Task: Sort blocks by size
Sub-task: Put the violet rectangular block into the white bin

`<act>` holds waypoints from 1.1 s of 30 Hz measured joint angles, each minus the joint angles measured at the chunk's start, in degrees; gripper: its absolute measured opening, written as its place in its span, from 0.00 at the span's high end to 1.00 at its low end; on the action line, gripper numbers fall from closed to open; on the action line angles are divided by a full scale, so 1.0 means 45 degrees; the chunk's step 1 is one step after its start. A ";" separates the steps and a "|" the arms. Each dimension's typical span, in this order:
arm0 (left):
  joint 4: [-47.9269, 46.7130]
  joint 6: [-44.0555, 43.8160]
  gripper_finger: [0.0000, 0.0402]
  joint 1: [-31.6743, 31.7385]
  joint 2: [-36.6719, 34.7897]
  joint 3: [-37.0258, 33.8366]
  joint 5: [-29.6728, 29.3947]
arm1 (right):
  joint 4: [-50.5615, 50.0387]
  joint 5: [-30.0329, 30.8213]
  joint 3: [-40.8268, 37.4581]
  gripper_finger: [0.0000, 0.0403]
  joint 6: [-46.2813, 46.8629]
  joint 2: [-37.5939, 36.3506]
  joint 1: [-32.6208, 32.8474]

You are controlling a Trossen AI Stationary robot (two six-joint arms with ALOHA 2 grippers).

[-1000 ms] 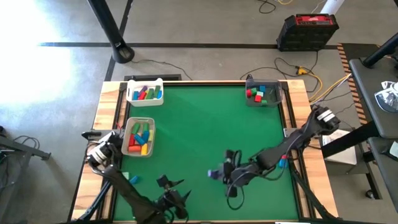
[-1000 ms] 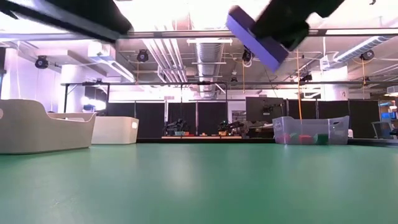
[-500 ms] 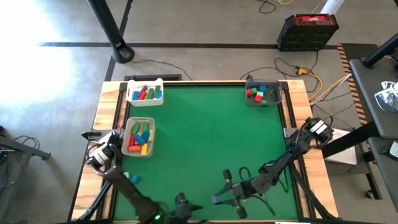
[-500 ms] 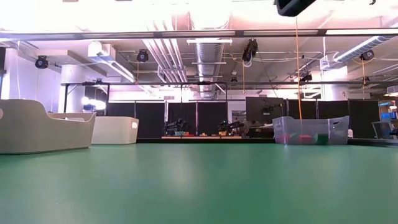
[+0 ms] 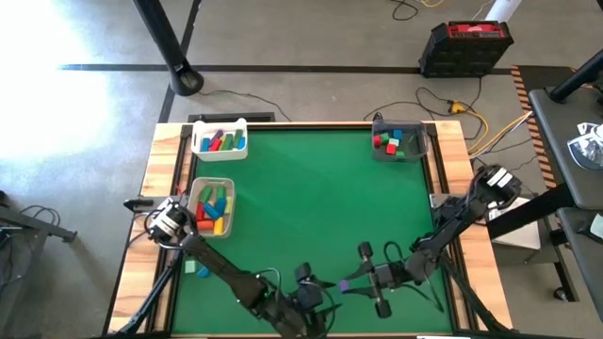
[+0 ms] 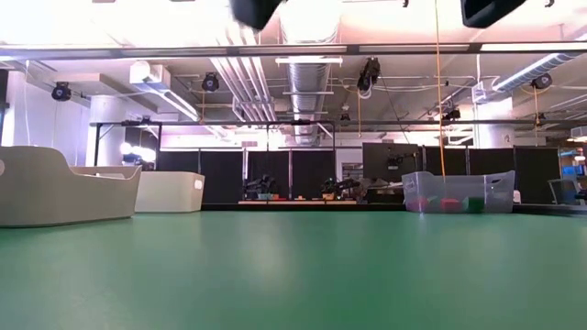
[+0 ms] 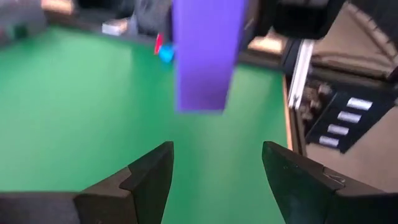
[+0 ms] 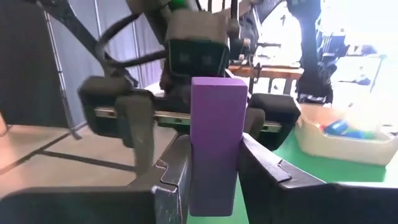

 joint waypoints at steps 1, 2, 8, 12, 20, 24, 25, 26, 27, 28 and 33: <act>0.0457 0.0491 0.43 0.0079 0.0000 0.0000 -0.0022 | 0.0001 0.0076 -0.0029 0.77 -0.0169 -0.0107 0.0000; 0.0975 0.1017 0.43 0.0161 0.0000 0.0000 -0.0042 | 0.0005 0.0102 -0.0044 0.77 -0.0316 -0.0209 -0.0005; 0.3223 0.3827 0.43 0.0386 -0.0112 0.0000 -0.0852 | 0.0553 0.0099 -0.0030 0.77 -0.1237 -0.0724 0.0000; 0.3882 0.4825 0.43 0.0439 -0.0214 0.0005 -0.1457 | 0.1057 0.0102 0.0010 0.77 -0.1707 -0.0968 -0.0002; 0.5157 0.6074 0.45 0.0483 -0.0238 0.0000 -0.1479 | 0.1386 0.0102 0.0023 0.77 -0.1981 -0.1153 -0.0005; 0.5330 0.6074 0.58 0.0497 -0.0335 0.0002 -0.1484 | 0.1407 0.0097 0.0023 0.77 -0.2020 -0.1153 0.0000; 0.5340 0.6072 0.62 0.0497 -0.0365 0.0000 -0.1500 | 0.1408 0.0097 0.0023 0.77 -0.2020 -0.1153 0.0000; 0.5351 0.6079 0.67 0.0497 -0.0391 0.0002 -0.1567 | 0.1385 0.0097 0.0023 0.77 -0.2025 -0.1152 0.0000; 0.5361 0.6081 0.72 0.0497 -0.0405 0.0000 -0.1593 | 0.1358 0.0096 0.0023 0.77 -0.2019 -0.1136 0.0000; 0.5353 0.6073 0.77 0.0497 -0.0414 0.0004 -0.1585 | 0.1361 0.0088 0.0023 0.77 -0.1999 -0.1118 -0.0005; 0.5199 0.6047 0.78 0.0497 -0.0476 0.0000 -0.1585 | 0.1354 0.0145 0.0030 0.70 -0.1608 -0.1056 -0.0005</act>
